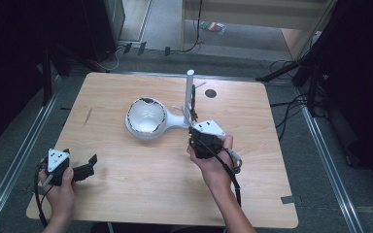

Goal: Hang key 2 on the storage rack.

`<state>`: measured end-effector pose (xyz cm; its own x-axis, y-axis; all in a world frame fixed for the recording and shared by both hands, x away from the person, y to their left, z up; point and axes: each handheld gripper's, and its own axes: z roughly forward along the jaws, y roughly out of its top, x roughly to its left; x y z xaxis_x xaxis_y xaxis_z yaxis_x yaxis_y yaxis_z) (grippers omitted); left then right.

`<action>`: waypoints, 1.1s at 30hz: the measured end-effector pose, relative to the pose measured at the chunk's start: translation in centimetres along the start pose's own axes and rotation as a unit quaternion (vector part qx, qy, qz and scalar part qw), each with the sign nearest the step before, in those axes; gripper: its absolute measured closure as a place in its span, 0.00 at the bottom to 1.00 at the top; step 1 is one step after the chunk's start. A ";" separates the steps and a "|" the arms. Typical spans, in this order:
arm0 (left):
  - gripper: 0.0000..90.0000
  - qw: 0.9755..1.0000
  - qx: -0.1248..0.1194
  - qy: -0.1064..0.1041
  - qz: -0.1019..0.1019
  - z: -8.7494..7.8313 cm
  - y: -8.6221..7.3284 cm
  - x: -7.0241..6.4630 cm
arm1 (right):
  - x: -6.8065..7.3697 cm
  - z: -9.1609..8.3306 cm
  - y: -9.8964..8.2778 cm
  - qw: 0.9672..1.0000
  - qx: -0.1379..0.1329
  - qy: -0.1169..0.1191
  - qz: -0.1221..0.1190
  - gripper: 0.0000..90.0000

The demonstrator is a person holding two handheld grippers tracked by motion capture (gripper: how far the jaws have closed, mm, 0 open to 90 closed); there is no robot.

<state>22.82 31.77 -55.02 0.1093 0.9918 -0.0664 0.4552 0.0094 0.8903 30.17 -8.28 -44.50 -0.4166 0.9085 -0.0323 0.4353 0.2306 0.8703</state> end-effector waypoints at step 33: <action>0.00 1.000 0.002 0.000 0.002 0.0 0.0 -0.1 | -1.4 3.0 1.1 0.999 0.012 -0.026 0.034 0.92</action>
<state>22.85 31.70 -55.02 0.1112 0.9917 -0.0639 0.4584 0.0059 0.8887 33.67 -8.28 -44.96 -0.3429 0.9394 0.0004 0.4807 0.1751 0.8592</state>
